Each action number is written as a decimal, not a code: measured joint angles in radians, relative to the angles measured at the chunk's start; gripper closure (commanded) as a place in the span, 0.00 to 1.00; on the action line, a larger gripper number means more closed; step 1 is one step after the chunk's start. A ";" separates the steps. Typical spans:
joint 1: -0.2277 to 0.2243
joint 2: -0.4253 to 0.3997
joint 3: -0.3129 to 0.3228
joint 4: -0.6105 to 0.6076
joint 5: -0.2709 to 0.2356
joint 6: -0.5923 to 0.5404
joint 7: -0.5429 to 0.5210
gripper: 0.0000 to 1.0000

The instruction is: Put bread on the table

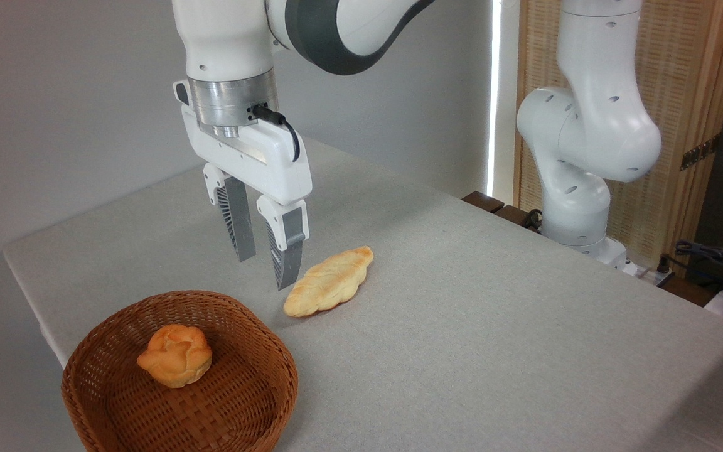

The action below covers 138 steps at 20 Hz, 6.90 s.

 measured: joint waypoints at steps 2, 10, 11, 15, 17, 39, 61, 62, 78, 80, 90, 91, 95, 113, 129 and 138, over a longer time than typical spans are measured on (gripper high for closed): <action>0.000 0.000 0.000 0.000 0.000 0.000 0.000 0.00; -0.005 0.008 -0.005 0.001 0.000 0.003 -0.085 0.00; -0.007 0.013 -0.007 0.001 0.000 0.009 -0.101 0.00; -0.011 0.038 -0.009 0.001 0.000 0.090 -0.118 0.00; -0.011 0.049 -0.010 0.001 0.000 0.121 -0.118 0.00; -0.017 0.250 -0.072 0.001 0.000 0.455 0.029 0.00; -0.005 0.292 -0.064 0.001 0.001 0.567 0.219 0.22; -0.005 0.292 -0.064 0.001 0.001 0.567 0.225 0.28; -0.003 0.293 -0.064 0.001 0.024 0.568 0.247 0.41; -0.003 0.293 -0.064 0.002 0.024 0.568 0.246 0.41; 0.000 0.233 -0.051 0.020 0.021 0.521 0.100 0.41; 0.001 0.218 -0.045 0.020 0.021 0.490 0.093 0.41; 0.002 0.143 -0.022 0.022 0.021 0.326 0.082 0.41; 0.001 -0.012 0.001 -0.143 0.021 -0.062 0.026 0.00; -0.011 -0.022 -0.003 -0.176 0.020 -0.070 -0.014 0.00; -0.010 -0.034 -0.002 -0.147 -0.021 0.102 -0.014 0.00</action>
